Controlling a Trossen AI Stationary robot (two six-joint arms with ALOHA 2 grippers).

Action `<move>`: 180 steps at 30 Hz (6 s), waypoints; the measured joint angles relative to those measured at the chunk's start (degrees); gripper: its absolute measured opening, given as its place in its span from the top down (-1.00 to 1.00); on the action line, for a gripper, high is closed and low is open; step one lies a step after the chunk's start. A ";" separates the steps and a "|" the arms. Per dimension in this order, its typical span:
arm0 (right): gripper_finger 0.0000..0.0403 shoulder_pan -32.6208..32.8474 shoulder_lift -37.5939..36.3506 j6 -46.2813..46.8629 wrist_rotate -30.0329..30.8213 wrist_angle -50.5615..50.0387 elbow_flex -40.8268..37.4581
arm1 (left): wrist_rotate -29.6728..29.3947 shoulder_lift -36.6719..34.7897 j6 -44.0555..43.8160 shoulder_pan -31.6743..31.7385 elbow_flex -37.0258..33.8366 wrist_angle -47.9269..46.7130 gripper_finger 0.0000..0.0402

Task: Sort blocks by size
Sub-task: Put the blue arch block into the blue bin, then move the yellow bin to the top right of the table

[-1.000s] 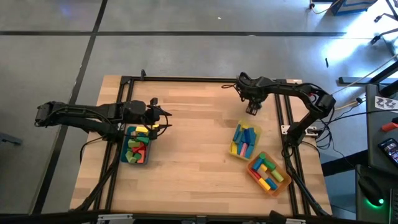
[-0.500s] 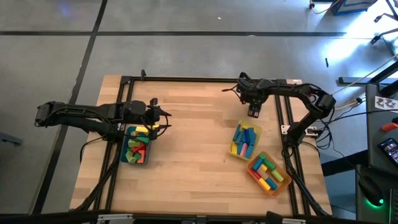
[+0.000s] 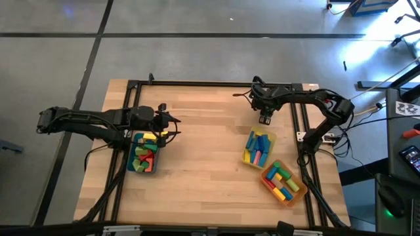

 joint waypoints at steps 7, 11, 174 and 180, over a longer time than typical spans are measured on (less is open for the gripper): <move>0.82 0.00 -0.39 1.00 -1.72 0.47 -0.43 | -0.01 0.00 0.11 0.00 0.00 -0.06 -0.05; 0.82 0.77 -0.84 3.05 -4.33 -3.53 1.89 | 0.00 0.01 0.14 0.00 0.00 0.19 -0.05; 0.95 62.27 10.92 61.34 -12.45 -20.97 32.08 | -0.79 -21.21 -11.62 -0.55 2.73 -12.47 -0.05; 0.97 62.27 7.77 64.18 -16.30 -13.92 20.80 | -0.79 -21.21 -11.64 -0.55 2.73 -12.44 -0.05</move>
